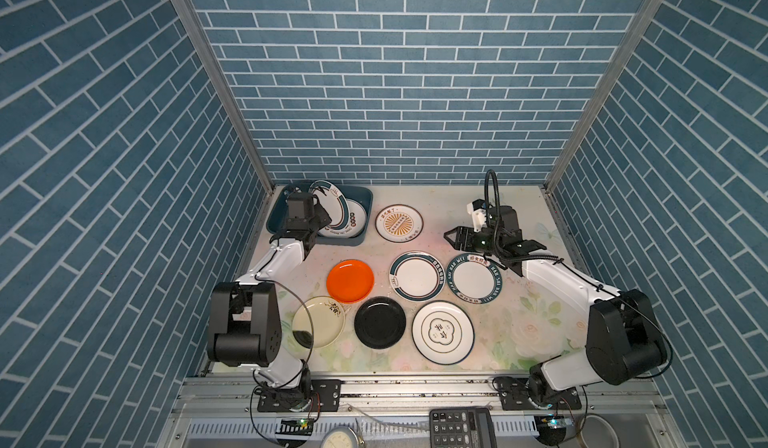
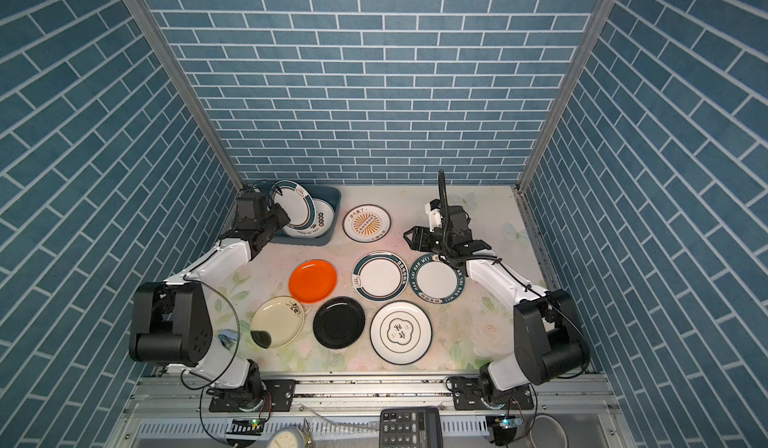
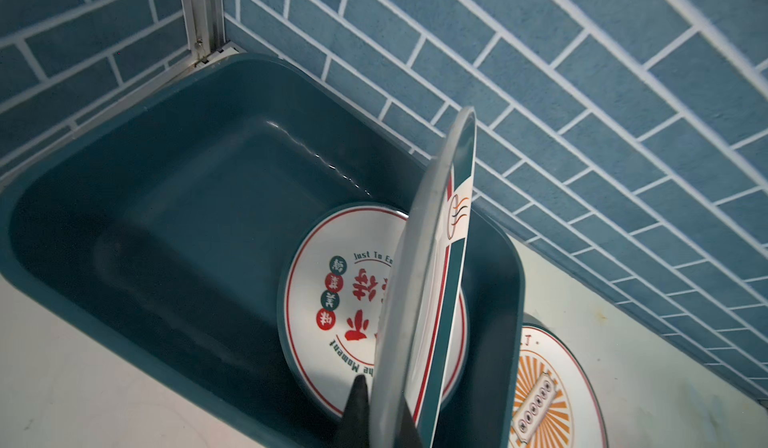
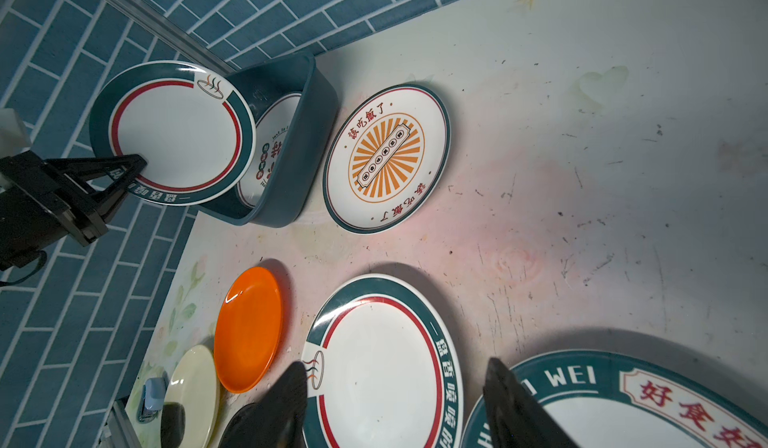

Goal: Place the plates into the plastic bin on the countertop
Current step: 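Carry the plate with the left gripper and lower it into the teal bin, then open and withdraw the left gripper while the right gripper moves to the next green-rimmed plate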

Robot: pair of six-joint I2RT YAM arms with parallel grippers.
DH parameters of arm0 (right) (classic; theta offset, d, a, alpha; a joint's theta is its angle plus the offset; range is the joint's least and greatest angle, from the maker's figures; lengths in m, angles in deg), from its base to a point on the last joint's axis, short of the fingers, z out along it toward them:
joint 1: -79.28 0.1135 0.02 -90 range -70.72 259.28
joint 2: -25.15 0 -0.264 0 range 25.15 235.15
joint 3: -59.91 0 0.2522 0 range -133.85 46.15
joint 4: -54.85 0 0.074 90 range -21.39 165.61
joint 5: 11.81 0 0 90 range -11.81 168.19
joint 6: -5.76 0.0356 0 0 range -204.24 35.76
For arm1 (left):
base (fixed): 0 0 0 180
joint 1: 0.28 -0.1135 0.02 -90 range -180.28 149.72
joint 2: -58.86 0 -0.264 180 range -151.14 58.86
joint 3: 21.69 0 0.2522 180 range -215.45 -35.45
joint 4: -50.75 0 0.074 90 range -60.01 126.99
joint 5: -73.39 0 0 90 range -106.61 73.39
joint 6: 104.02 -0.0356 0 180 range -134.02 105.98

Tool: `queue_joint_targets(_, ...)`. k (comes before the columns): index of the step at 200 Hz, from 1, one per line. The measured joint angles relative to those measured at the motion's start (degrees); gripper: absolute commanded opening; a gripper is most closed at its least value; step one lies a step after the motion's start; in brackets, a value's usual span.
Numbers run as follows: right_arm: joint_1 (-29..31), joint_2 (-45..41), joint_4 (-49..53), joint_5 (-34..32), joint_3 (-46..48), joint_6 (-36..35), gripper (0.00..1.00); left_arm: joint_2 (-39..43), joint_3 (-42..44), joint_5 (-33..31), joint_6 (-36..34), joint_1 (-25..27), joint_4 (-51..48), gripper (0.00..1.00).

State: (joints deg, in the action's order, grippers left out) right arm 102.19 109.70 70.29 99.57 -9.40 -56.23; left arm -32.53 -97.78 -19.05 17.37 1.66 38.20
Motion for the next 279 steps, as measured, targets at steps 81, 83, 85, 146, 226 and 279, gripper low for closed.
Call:
queue_joint_targets(81,0.0,0.0,-0.37,-1.29,4.46,0.26,0.68,-10.62,-7.89,5.88,-0.92,-4.52,-3.52,0.0)
queue_joint_targets(83,0.0,0.0,-0.39,-1.29,4.66,0.28,0.68,-10.91,-8.04,6.36,-0.76,-4.72,-3.43,0.0)
queue_joint_targets(85,0.0,0.0,-0.37,-1.27,4.79,0.28,0.68,-11.28,-8.15,6.86,-0.57,-4.87,-3.28,0.0)
queue_joint_targets(146,0.0,-1.79,-2.29,-2.56,8.83,2.01,0.67,-19.76,-13.92,16.83,2.12,-6.73,-2.71,0.26)
queue_joint_targets(226,0.0,-5.2,-3.85,-4.04,12.13,4.5,0.67,-19.67,-17.16,16.0,-4.92,-6.25,-8.07,1.0)
queue_joint_targets(279,0.35,-5.6,-4.81,-4.46,14.08,6.67,0.66,-8.35,-14.16,9.79,-7.04,-3.58,-9.62,1.0)
